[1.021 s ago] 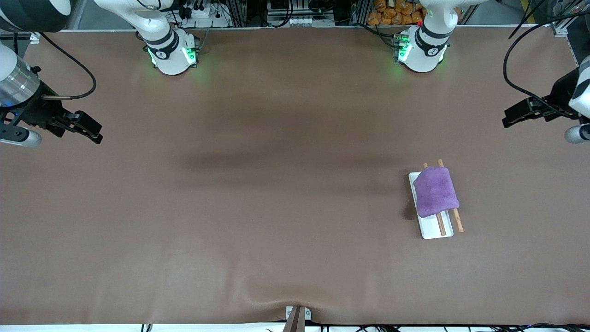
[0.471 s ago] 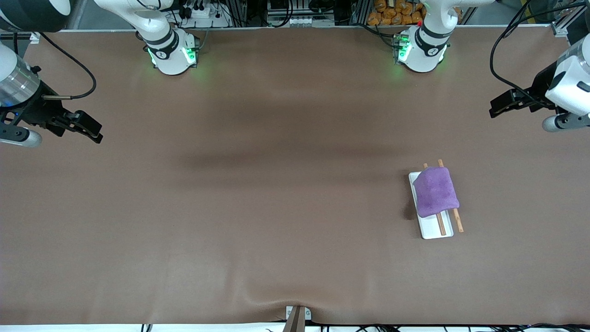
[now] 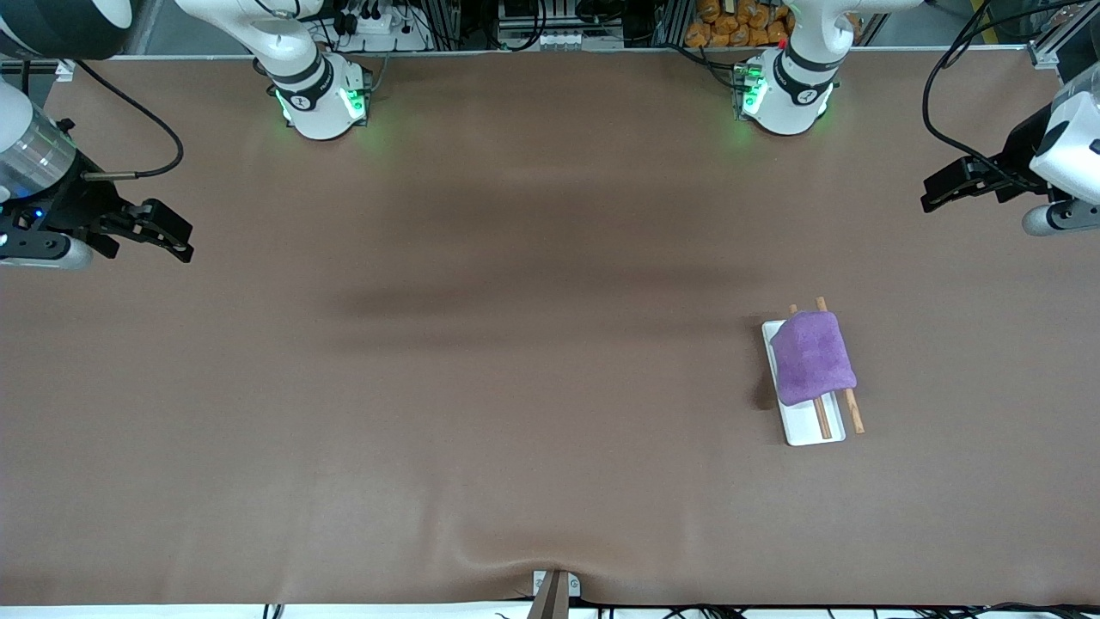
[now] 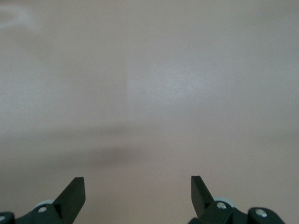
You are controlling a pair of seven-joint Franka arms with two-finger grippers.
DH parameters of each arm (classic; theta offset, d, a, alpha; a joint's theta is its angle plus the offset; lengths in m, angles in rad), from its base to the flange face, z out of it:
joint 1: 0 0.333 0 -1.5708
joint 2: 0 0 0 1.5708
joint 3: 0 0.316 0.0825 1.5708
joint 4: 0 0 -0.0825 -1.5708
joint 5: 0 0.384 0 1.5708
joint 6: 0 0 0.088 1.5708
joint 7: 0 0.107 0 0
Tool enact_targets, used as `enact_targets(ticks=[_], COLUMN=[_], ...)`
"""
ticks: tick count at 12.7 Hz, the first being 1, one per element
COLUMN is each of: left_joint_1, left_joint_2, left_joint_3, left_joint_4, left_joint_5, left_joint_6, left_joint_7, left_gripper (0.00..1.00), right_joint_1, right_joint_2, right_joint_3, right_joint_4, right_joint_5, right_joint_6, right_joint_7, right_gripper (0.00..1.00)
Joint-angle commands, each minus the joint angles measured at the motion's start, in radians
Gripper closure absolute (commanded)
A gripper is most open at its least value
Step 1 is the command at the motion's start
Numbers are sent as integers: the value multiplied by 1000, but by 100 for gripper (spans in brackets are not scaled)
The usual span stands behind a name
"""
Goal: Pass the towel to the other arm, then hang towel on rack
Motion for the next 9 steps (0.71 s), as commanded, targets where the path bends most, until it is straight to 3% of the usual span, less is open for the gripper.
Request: enact_targets(ticks=[1,9], left_joint_1=[-9,-9], left_joint_2=[-6,-5], left_joint_3=[8,7], left_joint_4=[12,55], left_joint_5=[10,10], left_joint_6=[5,-15], left_joint_7=[13,13], left_gripper=[0,0], right_joint_1=[-7,-12], right_joint_2=[4,-2], right_joint_3=[4,1], right_joint_4=[15,23], right_joint_5=[3,5], right_joint_6=[-6,-16], right_joint_7=[-23,-20], right_gripper=[0,0])
